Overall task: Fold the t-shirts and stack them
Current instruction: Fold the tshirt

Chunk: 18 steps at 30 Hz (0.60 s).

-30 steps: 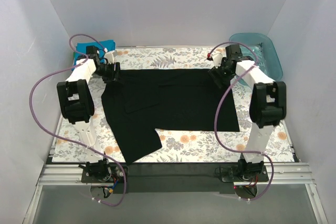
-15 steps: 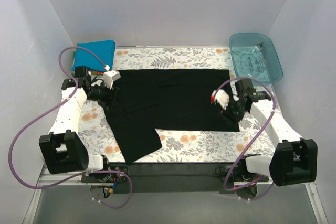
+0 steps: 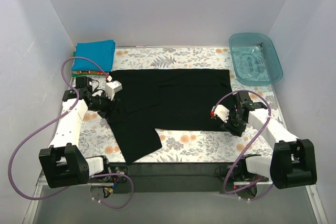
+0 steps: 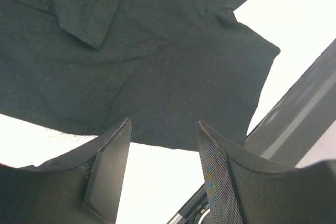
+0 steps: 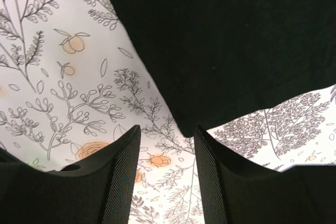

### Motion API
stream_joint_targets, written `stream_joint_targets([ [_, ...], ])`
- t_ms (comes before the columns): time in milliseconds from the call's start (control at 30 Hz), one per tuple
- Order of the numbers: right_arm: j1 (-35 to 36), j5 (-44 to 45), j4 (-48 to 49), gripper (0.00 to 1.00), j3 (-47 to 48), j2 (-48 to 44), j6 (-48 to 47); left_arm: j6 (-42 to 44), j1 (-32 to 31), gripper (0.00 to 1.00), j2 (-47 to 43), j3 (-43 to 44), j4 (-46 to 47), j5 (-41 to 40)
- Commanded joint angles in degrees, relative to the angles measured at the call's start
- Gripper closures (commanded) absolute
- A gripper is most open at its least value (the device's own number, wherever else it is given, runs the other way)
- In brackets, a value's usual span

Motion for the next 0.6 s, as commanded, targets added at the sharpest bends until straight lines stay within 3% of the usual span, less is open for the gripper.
stream_joint_targets([
  [0,0.0,0.6,3.0,0.49,-0.1,1.6,-3.0,1.2,0.2,0.48,-1.4,-0.4,1.5,-1.0],
  [333,0.0,3.3,7.6,0.62,-5.9,4.2,-5.1,7.8,0.2,0.49,-1.8,-3.7,1.4,-5.2],
  [500,0.0,3.7,8.8,0.99,-5.9,5.4,-4.3,16.8,0.2,0.51,-1.4,-8.0,1.2,-4.9],
  [567,0.0,3.7,8.8,0.99,-5.5,5.7,-3.5,20.6,0.2,0.51,-1.9,-10.2,1.5,-3.8],
])
